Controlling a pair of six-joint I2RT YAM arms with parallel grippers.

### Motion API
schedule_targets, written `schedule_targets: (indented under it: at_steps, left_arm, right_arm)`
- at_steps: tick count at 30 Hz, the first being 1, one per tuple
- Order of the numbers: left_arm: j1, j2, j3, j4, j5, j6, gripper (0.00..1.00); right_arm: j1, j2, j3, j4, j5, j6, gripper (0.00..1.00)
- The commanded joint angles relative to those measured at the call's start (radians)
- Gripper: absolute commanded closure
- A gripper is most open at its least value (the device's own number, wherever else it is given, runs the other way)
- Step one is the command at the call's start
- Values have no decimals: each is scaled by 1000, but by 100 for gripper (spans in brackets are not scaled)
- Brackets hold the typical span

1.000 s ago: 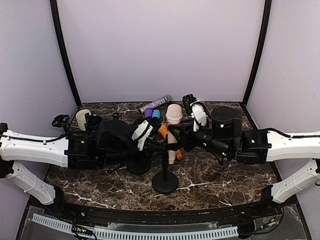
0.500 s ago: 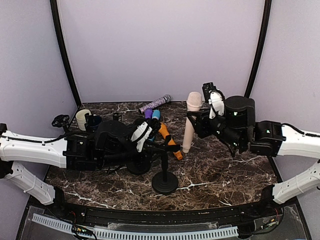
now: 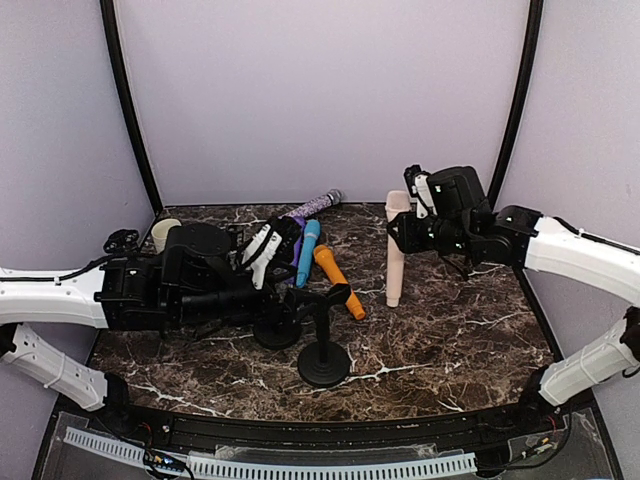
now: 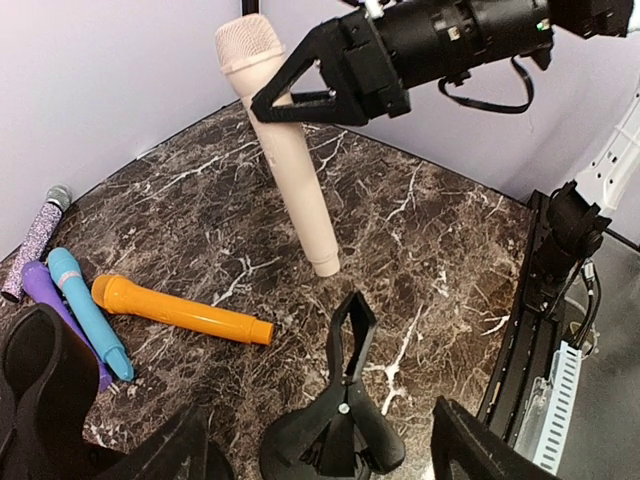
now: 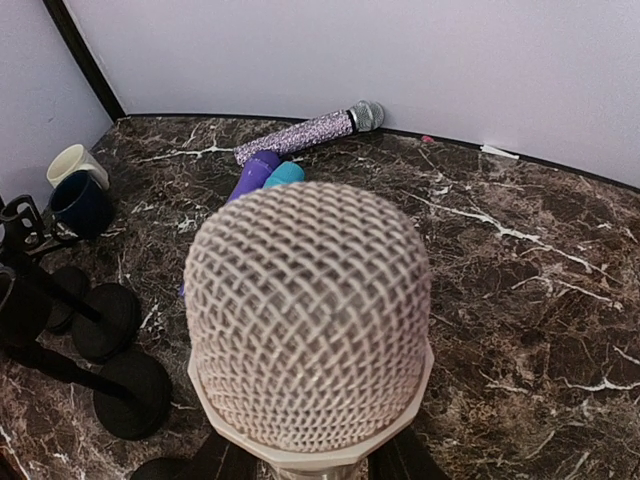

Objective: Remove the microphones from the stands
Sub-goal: Place the microphone at the center of the board.

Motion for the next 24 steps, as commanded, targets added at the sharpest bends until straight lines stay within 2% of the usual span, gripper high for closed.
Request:
schedule_targets:
  at_steps: [1,8,14,18,24]
  left_arm:
    - [28,-98,18,-53,16,-57,21]
    - [150,-278,-105,-131,38,-161,21]
    - [190,-459,-208,-253,18,-234,21]
    - [214,-500,-262,-303,31,-264,21]
    - [245,-508,-353,-288,75,-291,21]
  right_arm:
    - [-66,81,87,-8,-139,-15,100]
    - [-149,275,199,-27,-239,-65,99]
    - [-197,435,272,-31,-318,-75,99]
    - [-210,551,364,-66,-336,-86,99]
    - [-228,723,506,-84,-371,-70,98]
